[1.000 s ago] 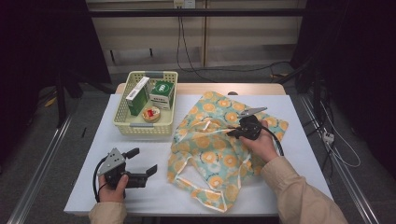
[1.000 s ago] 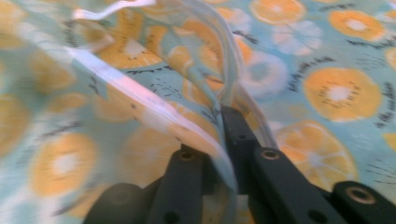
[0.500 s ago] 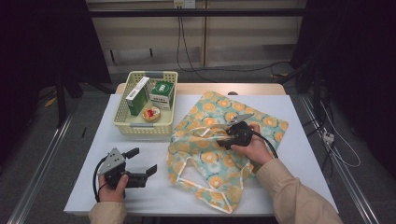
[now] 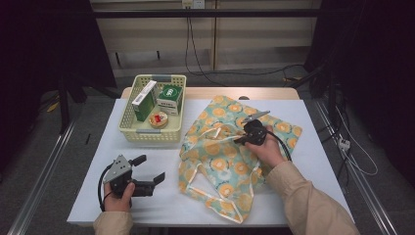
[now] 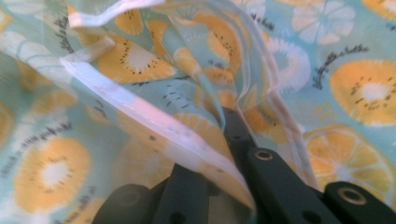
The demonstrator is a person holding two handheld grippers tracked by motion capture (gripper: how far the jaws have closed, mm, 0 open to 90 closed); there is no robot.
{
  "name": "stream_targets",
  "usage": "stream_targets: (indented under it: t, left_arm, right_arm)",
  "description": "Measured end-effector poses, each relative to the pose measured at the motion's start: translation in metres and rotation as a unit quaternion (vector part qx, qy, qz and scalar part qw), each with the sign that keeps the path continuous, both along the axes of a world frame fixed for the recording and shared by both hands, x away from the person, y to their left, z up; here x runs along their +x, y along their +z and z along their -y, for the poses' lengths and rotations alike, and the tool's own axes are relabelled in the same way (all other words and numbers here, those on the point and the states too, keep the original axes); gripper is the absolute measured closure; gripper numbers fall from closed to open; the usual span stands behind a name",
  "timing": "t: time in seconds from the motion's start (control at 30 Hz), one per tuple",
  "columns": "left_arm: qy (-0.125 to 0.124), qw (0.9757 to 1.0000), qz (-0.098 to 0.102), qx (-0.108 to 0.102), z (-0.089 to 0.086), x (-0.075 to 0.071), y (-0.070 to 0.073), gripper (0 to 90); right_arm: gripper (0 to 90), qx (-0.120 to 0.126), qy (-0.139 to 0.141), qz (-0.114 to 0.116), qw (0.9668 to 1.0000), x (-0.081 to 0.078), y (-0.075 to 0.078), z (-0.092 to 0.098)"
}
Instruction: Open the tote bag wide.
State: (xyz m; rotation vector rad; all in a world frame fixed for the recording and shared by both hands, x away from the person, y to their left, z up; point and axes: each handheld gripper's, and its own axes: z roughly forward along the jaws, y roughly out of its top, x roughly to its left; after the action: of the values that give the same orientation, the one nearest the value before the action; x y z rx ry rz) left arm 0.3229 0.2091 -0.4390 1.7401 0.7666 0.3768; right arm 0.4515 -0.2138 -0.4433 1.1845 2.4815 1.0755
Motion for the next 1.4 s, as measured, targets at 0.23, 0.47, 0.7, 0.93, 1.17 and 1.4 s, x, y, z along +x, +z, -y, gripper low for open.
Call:
stream_targets:
  t: [0.23, 0.47, 0.7, 0.93, 1.17, 1.4]
  left_arm:
    - [-0.002, 1.0000, -0.001, -0.005, 0.003, 0.000, 0.001, 3.5]
    - [-0.005, 1.0000, 0.004, -0.002, 0.005, 0.001, 0.004, 3.5]
    - [-0.009, 0.9999, 0.006, 0.001, 0.010, 0.002, 0.008, 3.5]
    - [-0.021, 0.9997, 0.008, 0.001, 0.020, 0.004, 0.014, 3.5]
    - [-0.037, 0.9993, 0.002, 0.000, 0.035, 0.005, 0.019, 3.4]
    - [-0.064, 0.9979, -0.001, -0.013, 0.053, 0.002, 0.030, 3.4]
  right_arm:
    - [90.0, 0.010, -0.015, 0.001, 0.9998, 0.011, 0.036, 0.001]
    - [90.0, 0.005, -0.015, 0.015, 0.9998, 0.018, 0.062, 0.007]
    - [90.0, -0.007, 0.002, 0.016, 0.9999, 0.015, 0.080, 0.015]
    - [90.0, -0.007, 0.000, 0.015, 0.9999, 0.013, 0.086, 0.018]
    - [90.0, -0.009, -0.003, 0.015, 0.9998, 0.014, 0.084, 0.018]
    - [90.0, -0.017, -0.001, 0.009, 0.9998, 0.016, 0.080, 0.013]
